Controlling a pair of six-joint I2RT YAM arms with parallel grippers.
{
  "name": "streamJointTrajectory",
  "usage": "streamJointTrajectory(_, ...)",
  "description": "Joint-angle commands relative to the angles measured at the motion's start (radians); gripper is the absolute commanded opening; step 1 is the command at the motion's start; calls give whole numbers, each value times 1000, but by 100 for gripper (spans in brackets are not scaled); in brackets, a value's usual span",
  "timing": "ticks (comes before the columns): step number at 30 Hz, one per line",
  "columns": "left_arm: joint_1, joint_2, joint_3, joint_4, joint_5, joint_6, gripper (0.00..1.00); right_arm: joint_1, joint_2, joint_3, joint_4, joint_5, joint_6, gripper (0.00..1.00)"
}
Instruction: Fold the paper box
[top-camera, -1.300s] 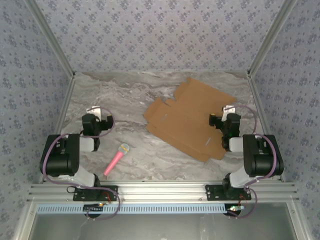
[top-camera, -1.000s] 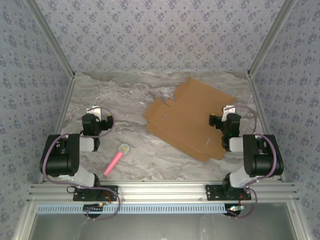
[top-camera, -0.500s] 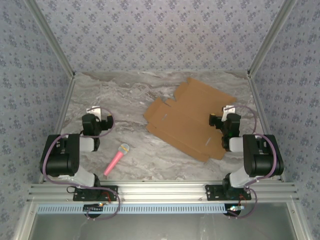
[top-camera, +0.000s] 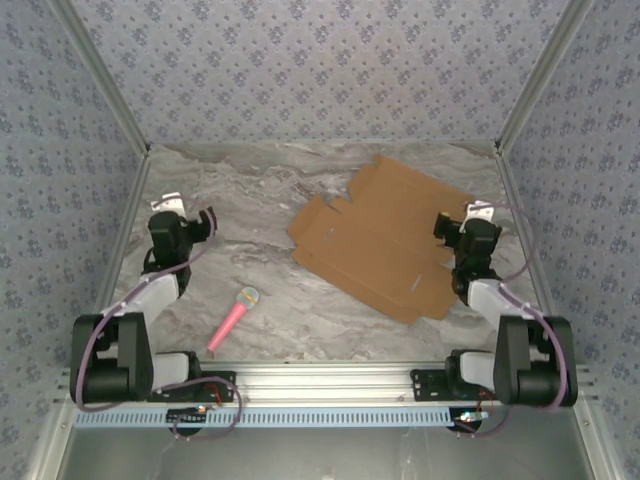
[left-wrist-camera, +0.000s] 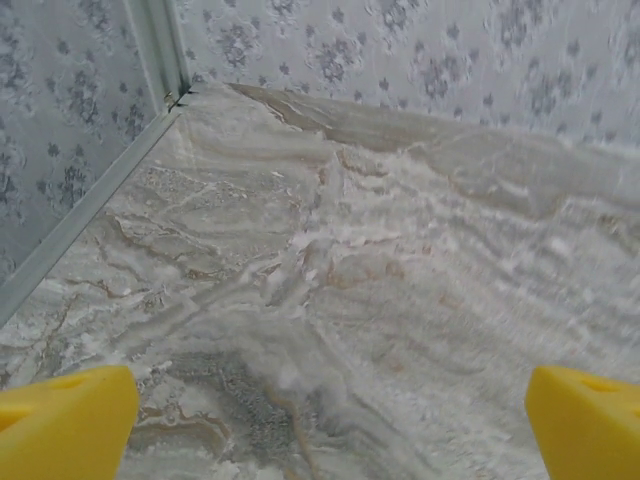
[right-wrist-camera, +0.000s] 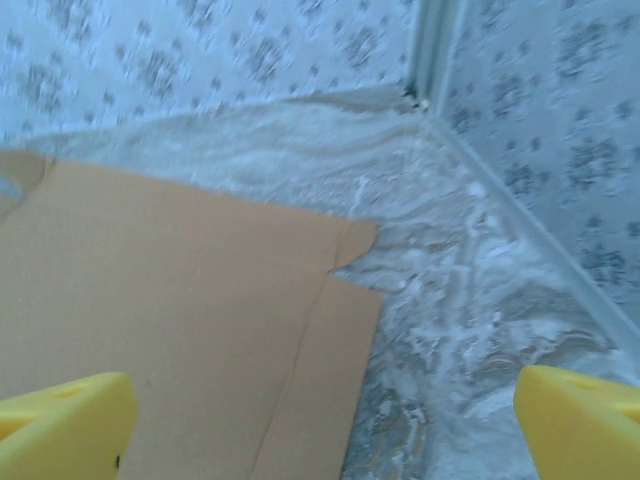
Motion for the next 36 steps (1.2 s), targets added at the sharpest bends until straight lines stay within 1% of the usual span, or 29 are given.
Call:
streamJointTrajectory(1,5,-29,78,-218,85,-206,96,-13,-91,65,-229,65,143,99)
streamJointTrajectory(3,-22,-21,84,-217,191,-278,92,-15,-124,106,-357,33,214,99)
streamJointTrajectory(4,-57,-13,85,-211,224,-304,91,-12,-132,124,-395,-16,228,99)
streamJointTrajectory(6,-147,8,100,-228,253,-308,90,9,-137,142,-440,-101,259,99)
streamJointTrajectory(8,-244,33,125,-268,253,-296,90,58,-130,152,-466,-155,275,99)
streamJointTrajectory(9,-291,49,138,-290,257,-291,89,99,-120,160,-484,-165,280,99)
streamJointTrajectory(11,-344,80,146,-299,315,-301,88,182,-88,177,-514,-172,275,99)
streamJointTrajectory(12,-356,99,143,-286,369,-313,87,223,-64,187,-534,-174,271,98)
streamJointTrajectory(15,-369,149,129,-234,463,-323,86,308,28,228,-565,-253,251,96)
streamJointTrajectory(19,-374,237,167,-205,510,-297,85,372,176,292,-577,-411,199,89)
streamJointTrajectory(20,-373,260,175,-193,520,-291,84,386,197,304,-578,-426,191,88)
streamJointTrajectory(23,-374,333,202,-142,537,-285,81,420,253,334,-581,-434,172,85)
streamJointTrajectory(28,-380,441,271,-111,554,-244,75,427,293,345,-572,-448,178,84)
streamJointTrajectory(33,-386,548,353,-98,572,-205,65,431,305,356,-580,-442,177,84)
streamJointTrajectory(36,-388,603,390,-83,607,-170,57,431,304,365,-594,-440,167,84)
